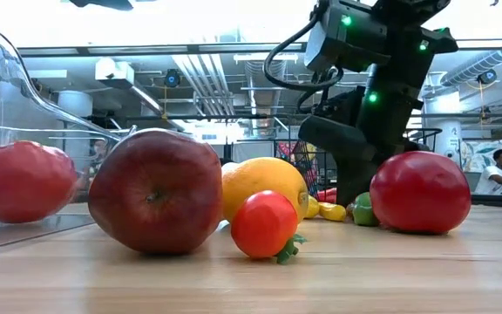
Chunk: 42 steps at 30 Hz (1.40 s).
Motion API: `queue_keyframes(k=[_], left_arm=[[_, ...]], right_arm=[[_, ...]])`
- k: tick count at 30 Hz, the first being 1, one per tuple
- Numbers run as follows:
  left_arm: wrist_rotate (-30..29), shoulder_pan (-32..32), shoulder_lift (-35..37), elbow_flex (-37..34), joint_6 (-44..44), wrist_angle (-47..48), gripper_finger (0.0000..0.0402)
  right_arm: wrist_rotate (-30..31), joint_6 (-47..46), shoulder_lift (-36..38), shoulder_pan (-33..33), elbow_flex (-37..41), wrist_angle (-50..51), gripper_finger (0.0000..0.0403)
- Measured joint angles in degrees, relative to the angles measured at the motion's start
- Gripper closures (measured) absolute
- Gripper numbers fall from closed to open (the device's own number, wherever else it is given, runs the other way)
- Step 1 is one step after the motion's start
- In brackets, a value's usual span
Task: Sort produce into baskets
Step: Put the small red bell pepper into the white bin
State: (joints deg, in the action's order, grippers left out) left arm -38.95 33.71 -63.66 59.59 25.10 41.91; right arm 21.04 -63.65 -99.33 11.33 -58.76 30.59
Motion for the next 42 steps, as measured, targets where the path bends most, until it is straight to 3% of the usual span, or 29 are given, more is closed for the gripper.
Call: queue_keyframes(k=[6, 12, 19, 27, 37, 42], left_arm=[[-0.6, 0.0, 0.0, -1.83, 0.0, -0.72, 0.0158], [3.63, 0.0, 0.0, -3.48, -3.69, -6.2, 0.0158], [7.52, -0.22, 0.0, -8.13, -14.65, -20.38, 0.0158], [9.28, -0.31, 0.0, -15.76, -17.55, -40.23, 0.0158], [9.47, -2.54, 0.0, -27.26, -20.61, -65.91, 0.0158], [9.54, -3.48, 0.0, -31.6, -22.51, -74.33, 0.0158]], right_arm=[[0.06, 6.93, 4.3, 0.46, 0.0, -0.04, 0.0324], [0.04, 19.68, 10.59, 3.14, 0.0, -5.22, 0.0323], [0.0, 43.05, 11.29, 6.85, 0.11, -28.24, 0.0325], [0.06, 63.41, 5.47, 7.8, 0.17, -49.08, 0.0327], [-0.01, 70.33, 1.29, 7.78, 0.2, -60.55, 0.0327], [-0.07, 71.5, 1.27, 7.78, 0.2, -64.41, 0.0322]])
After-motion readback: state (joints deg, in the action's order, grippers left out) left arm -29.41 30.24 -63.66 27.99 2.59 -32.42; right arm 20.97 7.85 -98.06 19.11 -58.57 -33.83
